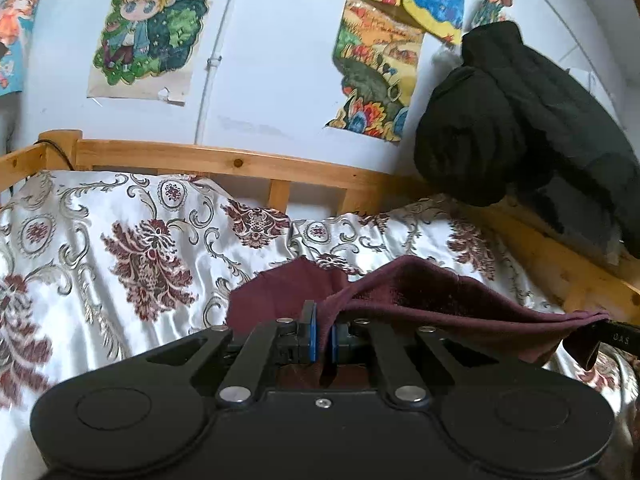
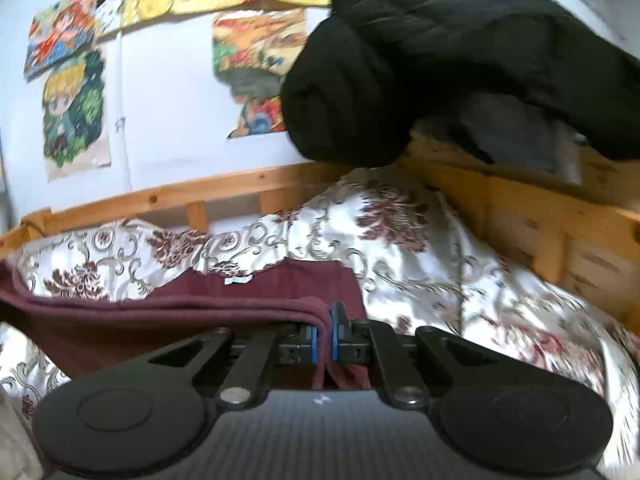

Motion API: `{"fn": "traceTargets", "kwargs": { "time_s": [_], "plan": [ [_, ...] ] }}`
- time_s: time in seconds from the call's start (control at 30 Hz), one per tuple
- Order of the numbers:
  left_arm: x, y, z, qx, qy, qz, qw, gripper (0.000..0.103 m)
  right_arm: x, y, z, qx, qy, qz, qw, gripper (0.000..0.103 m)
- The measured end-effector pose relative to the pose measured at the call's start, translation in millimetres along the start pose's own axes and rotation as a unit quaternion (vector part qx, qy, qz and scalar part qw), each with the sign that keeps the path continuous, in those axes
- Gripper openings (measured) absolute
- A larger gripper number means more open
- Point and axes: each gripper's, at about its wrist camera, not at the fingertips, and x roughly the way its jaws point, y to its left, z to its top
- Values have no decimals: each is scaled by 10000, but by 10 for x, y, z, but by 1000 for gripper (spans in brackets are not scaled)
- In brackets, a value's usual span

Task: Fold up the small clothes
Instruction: 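Lift the held hem with both grippers and fold it over toward the collar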

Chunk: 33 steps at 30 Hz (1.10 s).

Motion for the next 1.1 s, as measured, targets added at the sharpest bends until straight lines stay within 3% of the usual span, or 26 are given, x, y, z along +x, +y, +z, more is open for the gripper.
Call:
{"fn": "traceTargets", "kwargs": {
  "time_s": [0.13, 0.3, 0.47, 0.6, 0.83, 0.93, 1.0, 1.1],
  "plan": [
    [410, 60, 217, 116, 105, 120, 9998, 6, 427, 105, 205, -613, -44, -71, 9981, 7],
    [1001, 99, 433, 362, 211, 307, 9987, 6, 1056, 87, 404, -619, 37, -78, 9980, 7],
    [1646, 201, 554, 500, 353, 491, 9969, 6, 1669, 74, 387, -552, 110, -174, 9983, 8],
    [2108, 369, 494, 162, 594, 602, 9963, 7, 2092, 75, 270, -563, 311, -165, 9978, 8],
    [2524, 564, 272, -58, 1015, 679, 9925, 7, 2484, 62, 30, -573, 629, -164, 9962, 8],
    [2618, 630, 212, -233, 1186, 710, 9901, 9, 2539, 44, -32, -622, 679, -183, 9956, 16],
    [2645, 660, 194, -354, 1242, 716, 9890, 11, 2541, 14, -55, -587, 672, -253, 9957, 32],
    [2671, 685, 173, -440, 1312, 733, 9877, 15, 2551, -26, -66, -476, 716, -273, 9959, 38]
  ]
}}
